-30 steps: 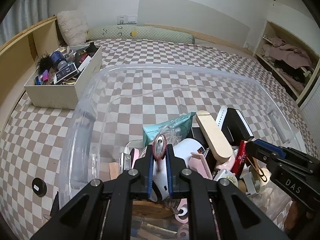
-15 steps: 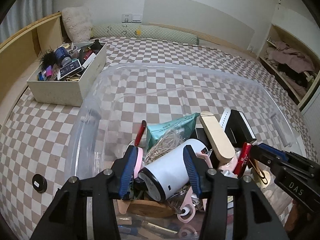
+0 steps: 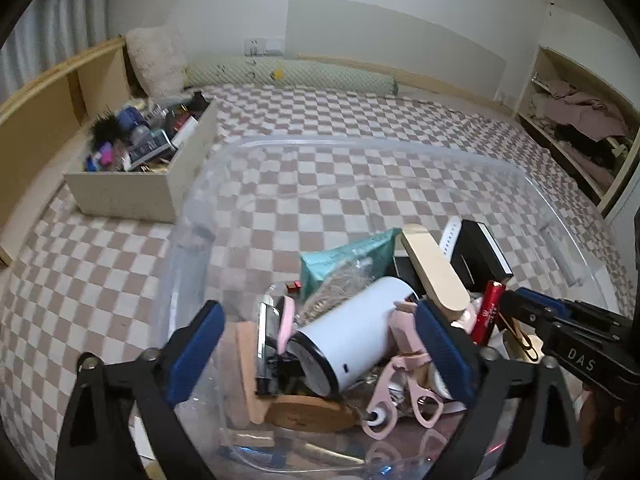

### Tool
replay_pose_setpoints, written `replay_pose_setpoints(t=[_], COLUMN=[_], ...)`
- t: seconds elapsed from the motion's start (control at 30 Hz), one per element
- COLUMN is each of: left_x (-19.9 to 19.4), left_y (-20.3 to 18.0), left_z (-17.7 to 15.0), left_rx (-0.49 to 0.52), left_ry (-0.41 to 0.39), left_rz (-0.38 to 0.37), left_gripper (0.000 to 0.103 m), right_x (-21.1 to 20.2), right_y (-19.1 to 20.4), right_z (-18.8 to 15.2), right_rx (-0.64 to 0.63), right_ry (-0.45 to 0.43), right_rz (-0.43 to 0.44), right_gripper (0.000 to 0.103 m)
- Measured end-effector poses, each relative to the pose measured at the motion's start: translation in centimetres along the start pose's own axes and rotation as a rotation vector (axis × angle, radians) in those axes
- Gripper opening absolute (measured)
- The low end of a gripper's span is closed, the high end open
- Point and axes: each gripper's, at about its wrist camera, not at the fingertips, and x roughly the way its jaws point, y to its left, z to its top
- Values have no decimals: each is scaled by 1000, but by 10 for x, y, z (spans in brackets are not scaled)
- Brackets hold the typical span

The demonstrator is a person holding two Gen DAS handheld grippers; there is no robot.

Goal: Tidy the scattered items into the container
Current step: 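Withdraw both open grippers from the container back over the scattered items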

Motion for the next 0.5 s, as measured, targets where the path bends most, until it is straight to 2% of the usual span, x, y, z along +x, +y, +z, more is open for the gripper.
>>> replay_pose_setpoints(t=[0.07, 0.1, 0.13, 0.17, 0.2, 0.3, 0.5], left_x=[-4, -6, -7, -8, -9, -12, -22], left_y=[0, 1, 1, 2, 4, 7, 8], left_z=[0, 0, 0, 0, -1, -1, -3], left_rx=[10, 13, 15, 15, 7, -18, -31], left_ry=[-17, -20, -23, -26, -28, -30, -55], left_rz=[3, 5, 6, 7, 8, -5, -3], left_gripper=[103, 103, 103, 103, 103, 103, 103], right_x=[-2, -3, -5, -7, -10, -19, -34], right_y=[-1, -1, -1, -1, 0, 3, 1], right_z=[-1, -1, -1, -1, -1, -1, -2], right_rx=[10, 16, 17, 15, 10, -20, -28], right_ry=[-3, -6, -12, -20, -33, -70, -114], right_rz=[14, 19, 12, 1, -10, -48, -59], right_gripper=[23, 28, 53, 71, 95, 97, 101])
